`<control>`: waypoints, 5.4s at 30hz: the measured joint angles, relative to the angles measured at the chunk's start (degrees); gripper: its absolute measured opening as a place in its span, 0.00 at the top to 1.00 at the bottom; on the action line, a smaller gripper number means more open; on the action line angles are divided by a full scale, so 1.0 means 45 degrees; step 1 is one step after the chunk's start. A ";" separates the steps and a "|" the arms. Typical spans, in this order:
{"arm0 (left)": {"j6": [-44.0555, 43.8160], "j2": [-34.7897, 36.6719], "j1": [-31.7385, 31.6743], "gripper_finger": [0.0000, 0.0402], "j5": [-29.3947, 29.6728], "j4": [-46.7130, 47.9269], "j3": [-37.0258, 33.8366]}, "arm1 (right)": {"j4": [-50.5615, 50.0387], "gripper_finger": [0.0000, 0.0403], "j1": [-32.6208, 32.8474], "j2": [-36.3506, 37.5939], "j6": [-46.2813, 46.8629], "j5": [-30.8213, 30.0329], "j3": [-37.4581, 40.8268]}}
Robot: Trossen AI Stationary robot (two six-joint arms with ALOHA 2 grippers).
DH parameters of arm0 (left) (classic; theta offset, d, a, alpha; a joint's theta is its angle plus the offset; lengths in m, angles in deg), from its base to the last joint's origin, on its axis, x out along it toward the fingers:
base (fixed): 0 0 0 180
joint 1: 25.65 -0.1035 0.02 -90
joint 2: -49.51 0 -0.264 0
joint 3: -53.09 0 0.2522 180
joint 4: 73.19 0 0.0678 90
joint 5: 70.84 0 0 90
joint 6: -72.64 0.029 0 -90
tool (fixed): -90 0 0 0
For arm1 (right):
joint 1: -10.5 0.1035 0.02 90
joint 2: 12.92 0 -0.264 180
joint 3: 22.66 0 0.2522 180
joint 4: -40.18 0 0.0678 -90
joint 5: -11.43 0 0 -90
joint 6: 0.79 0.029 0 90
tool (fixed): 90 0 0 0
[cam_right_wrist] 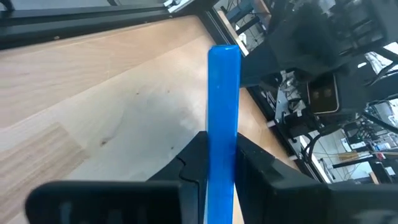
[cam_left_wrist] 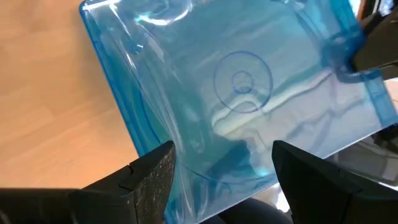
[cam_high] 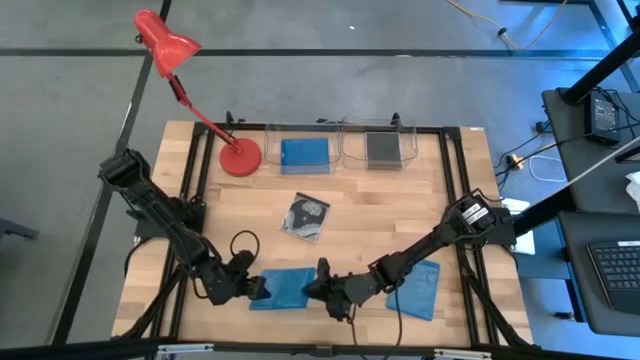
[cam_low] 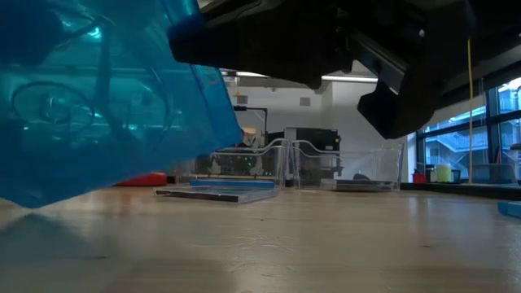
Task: Pick & place jewel cases by type
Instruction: Put the left blue cd case into the left transparent bin
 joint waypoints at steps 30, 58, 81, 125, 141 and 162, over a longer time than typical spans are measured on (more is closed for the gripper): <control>0.0723 0.3652 -0.0039 0.35 0.2042 0.4332 0.0063 | -0.0011 0.85 -0.0029 0.0498 0.1341 -0.1930 0.0001; 0.3839 0.4807 0.0325 0.35 1.0052 0.4170 0.0019 | -0.7059 0.84 -0.1493 0.6222 0.0045 -0.4945 -0.0015; 0.6132 0.4954 -0.1629 0.35 1.0843 0.3292 0.0019 | -0.7181 0.84 -0.8388 0.9350 1.3712 0.1802 -0.0005; 1.0024 0.4954 -0.5547 0.35 0.5424 0.3276 0.0019 | -1.3146 0.84 -1.4980 0.3001 1.2666 1.1113 -0.6992; 1.0262 0.4954 -0.5547 0.35 0.6076 0.3267 0.0019 | -2.1961 0.84 -1.3503 0.1492 0.4342 0.4708 -1.2201; 2.5044 0.4954 -0.9186 0.35 0.5508 0.0361 0.0175 | -2.1949 0.84 -1.0829 0.1433 0.2518 0.2214 -1.2201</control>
